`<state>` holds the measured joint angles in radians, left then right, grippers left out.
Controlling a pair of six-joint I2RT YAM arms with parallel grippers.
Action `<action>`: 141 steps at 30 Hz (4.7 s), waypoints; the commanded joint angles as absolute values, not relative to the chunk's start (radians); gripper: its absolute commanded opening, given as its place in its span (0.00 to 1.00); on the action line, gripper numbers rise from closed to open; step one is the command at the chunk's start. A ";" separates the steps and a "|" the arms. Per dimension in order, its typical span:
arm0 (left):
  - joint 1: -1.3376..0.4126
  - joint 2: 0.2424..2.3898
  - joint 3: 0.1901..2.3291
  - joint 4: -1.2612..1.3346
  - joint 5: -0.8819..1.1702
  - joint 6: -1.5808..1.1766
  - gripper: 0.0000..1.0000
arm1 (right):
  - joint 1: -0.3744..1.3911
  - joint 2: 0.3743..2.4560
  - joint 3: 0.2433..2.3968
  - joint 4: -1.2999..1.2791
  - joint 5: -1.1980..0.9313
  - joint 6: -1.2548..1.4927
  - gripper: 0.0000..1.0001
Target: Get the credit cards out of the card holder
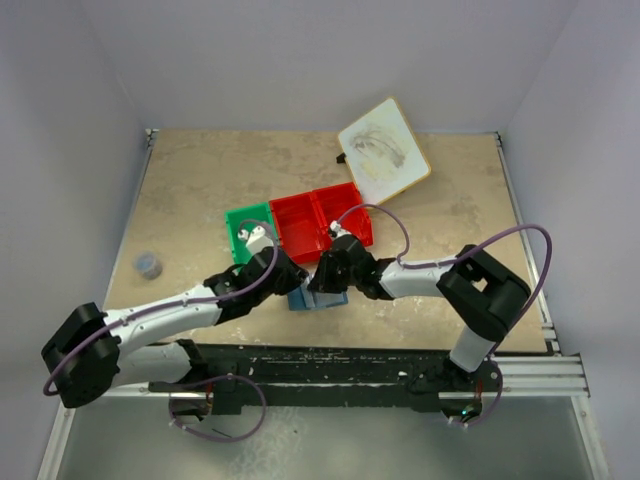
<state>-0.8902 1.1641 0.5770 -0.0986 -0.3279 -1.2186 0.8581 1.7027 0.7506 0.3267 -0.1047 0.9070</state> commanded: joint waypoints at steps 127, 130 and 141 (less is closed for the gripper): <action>-0.885 1.490 0.410 0.432 -0.176 -1.248 0.15 | 0.759 1.565 0.700 0.116 -0.042 0.821 0.28; -0.885 1.497 0.419 0.450 -0.166 -1.248 0.15 | 0.761 1.590 0.675 0.178 -0.061 0.834 0.28; -0.885 1.483 0.400 0.441 -0.202 -1.262 0.00 | 0.761 1.567 0.640 0.172 -0.035 0.867 0.28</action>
